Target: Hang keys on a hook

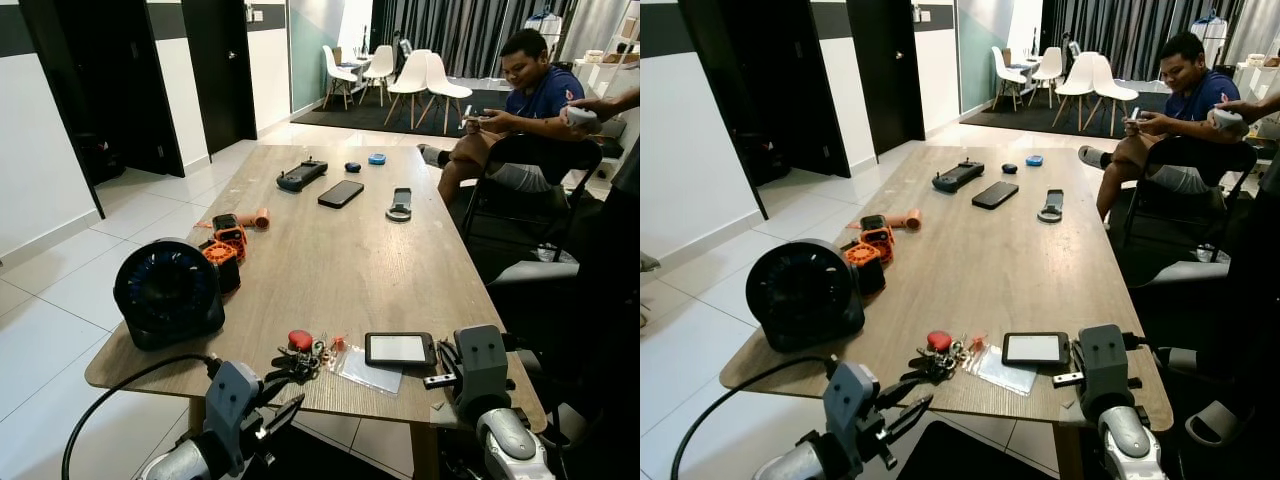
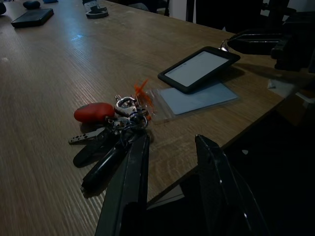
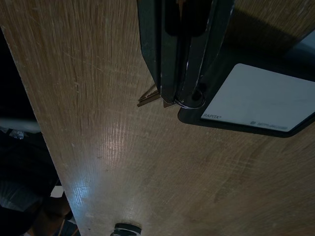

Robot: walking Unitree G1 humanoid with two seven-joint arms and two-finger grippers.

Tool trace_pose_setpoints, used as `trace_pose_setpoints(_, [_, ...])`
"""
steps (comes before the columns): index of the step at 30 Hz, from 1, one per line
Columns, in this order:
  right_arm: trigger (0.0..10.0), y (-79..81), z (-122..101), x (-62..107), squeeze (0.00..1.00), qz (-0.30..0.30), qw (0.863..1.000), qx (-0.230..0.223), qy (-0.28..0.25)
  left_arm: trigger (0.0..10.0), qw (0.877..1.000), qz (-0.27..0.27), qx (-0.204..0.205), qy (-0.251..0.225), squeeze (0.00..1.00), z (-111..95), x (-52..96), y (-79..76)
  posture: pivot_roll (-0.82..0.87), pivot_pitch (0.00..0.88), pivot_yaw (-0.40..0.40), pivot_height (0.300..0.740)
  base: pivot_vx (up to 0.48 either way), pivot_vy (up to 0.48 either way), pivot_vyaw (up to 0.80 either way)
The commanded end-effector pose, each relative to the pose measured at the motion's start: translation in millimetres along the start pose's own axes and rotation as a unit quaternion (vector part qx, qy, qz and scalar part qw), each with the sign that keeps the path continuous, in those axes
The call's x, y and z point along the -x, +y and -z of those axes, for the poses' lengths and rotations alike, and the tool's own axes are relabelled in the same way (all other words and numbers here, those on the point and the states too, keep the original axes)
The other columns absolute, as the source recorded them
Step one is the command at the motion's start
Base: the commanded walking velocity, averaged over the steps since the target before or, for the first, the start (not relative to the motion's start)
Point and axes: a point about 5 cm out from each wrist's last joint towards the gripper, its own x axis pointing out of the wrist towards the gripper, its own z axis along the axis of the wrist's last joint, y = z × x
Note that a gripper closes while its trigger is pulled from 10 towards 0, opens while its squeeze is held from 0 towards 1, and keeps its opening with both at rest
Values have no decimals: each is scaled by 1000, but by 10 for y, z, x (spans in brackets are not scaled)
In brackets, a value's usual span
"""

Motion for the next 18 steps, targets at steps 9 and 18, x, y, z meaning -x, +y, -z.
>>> trace_pose_setpoints(9, [10000,78,64,8,0,-10,1000,-8,14,10000,1000,1,-6,16,0,43,48,23,52,70,23,740,0,0,0])
trace_pose_setpoints(18, [10000,72,100,29,4,-13,1000,-5,25,10000,1000,1,-2,14,0,50,53,-13,41,71,24,740,0,0,0])
